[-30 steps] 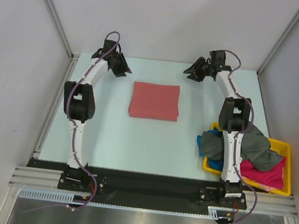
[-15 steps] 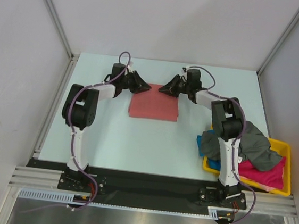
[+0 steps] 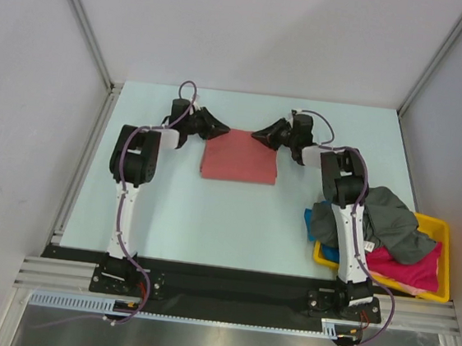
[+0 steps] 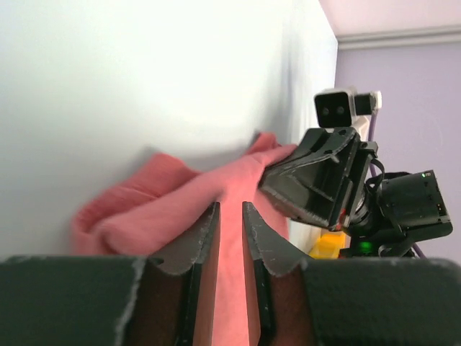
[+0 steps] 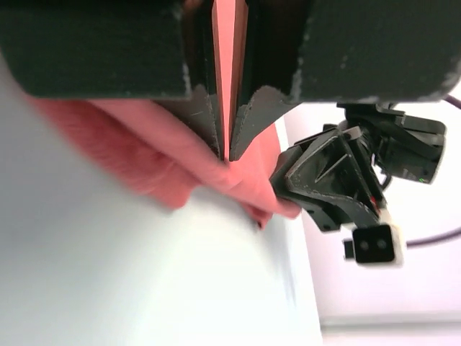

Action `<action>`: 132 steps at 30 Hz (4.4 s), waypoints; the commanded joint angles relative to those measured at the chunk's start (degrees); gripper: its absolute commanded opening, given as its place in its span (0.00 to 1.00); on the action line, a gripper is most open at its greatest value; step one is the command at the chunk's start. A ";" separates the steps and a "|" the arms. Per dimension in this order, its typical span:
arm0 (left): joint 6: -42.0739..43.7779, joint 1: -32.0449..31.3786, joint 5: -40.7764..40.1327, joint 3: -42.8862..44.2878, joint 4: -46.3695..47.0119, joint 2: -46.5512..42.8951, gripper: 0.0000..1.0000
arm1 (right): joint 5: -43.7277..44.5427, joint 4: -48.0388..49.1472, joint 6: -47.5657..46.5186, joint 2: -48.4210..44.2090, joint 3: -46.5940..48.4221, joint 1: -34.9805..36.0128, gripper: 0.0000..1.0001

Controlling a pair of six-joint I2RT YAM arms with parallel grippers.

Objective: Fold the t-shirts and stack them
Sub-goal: Fold the tshirt, then neatly place the folded tshirt to the corner

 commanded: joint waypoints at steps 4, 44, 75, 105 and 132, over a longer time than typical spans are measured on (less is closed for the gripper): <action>0.88 3.12 -0.45 7.55 -4.09 4.89 0.23 | 6.33 -4.90 -1.22 2.85 4.17 -3.83 0.12; 17.57 -4.61 -18.12 -39.90 -56.55 -85.61 0.46 | -11.68 -58.44 -48.41 3.30 37.92 -10.25 0.75; 18.44 -4.61 -20.31 -35.68 -69.03 -89.94 0.45 | 9.84 -61.40 -43.39 -1.62 24.72 -5.06 0.00; 34.71 -20.96 -30.94 -32.78 -74.66 -76.32 0.49 | 35.94 -62.66 -93.67 3.39 43.98 -25.28 0.00; 33.04 -11.20 -28.05 -26.18 -80.03 -72.01 0.55 | 36.22 -35.50 -106.50 10.77 48.38 -29.94 0.00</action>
